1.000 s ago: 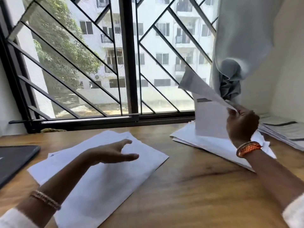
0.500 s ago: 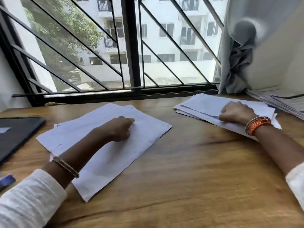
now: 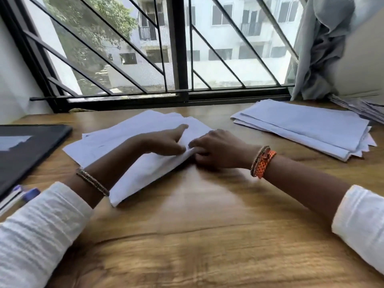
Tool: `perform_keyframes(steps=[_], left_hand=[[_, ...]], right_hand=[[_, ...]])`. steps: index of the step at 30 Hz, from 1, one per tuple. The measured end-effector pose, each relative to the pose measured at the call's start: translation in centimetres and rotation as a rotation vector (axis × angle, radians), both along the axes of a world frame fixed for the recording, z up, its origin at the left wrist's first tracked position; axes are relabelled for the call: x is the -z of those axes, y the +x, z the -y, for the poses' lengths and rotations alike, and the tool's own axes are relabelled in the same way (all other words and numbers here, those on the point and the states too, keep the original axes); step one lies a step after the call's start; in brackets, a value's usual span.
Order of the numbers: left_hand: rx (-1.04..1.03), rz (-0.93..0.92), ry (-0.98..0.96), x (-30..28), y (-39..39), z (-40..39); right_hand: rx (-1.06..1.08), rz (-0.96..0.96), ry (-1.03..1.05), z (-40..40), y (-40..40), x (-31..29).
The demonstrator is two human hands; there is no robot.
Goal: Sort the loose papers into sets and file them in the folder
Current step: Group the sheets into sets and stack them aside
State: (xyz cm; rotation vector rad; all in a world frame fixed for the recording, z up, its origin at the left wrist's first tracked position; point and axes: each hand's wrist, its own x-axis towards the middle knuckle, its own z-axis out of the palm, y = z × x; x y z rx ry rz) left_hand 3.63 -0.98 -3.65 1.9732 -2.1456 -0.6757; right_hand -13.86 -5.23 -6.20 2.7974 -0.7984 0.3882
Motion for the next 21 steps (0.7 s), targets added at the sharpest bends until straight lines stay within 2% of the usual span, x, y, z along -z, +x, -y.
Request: perform_keyframes(steps=[1,3,6,8,10,12,14,16,17,19,21], left_hand=[[0.035,0.046,0.07,-0.3,-0.4,-0.4],[0.101,-0.002,0.129,-1.5,-1.7,-1.4],[0.184,-0.01,-0.077,-3.6,-3.0,-2.4],[0.139,-0.017,-0.089,-4.5,-3.5,-2.8],[0.088,-0.194,-0.099,-4.5,-4.2,-2.9],[0.034,-0.36,-0.303,-4.5,-4.5,-2.4],[-0.033,-0.564,-0.491,-5.1,-4.4,-1.9],[-0.083,-0.877,-0.526,-6.0,-3.9,-1.3],[-0.087,-1.056,-0.488,-6.5,-3.7,-1.2],[-0.037,-1.338,-0.416,-7.6,-3.0,-1.2],[-0.011,-1.481,-0.406,-7.9,-2.1,-1.1]], right_hand=[[-0.005,-0.002,-0.036,0.2,-0.2,-0.2],[-0.019,0.012,-0.031,0.2,-1.0,-0.5],[-0.011,0.101,0.028,-0.5,-2.3,-2.2],[0.024,0.146,0.008,-0.8,-2.9,-3.9],[0.011,0.226,-0.032,-0.8,-3.1,-5.8],[-0.045,0.42,-0.085,-0.8,-2.9,-7.2],[-0.063,0.752,-0.167,-0.1,-2.8,-8.2],[0.006,1.103,-0.159,0.6,-3.2,-8.6],[0.074,1.244,-0.062,0.7,-3.4,-8.6],[0.136,1.431,0.332,1.4,-4.0,-8.9],[0.03,1.435,0.703,2.4,-4.9,-8.7]])
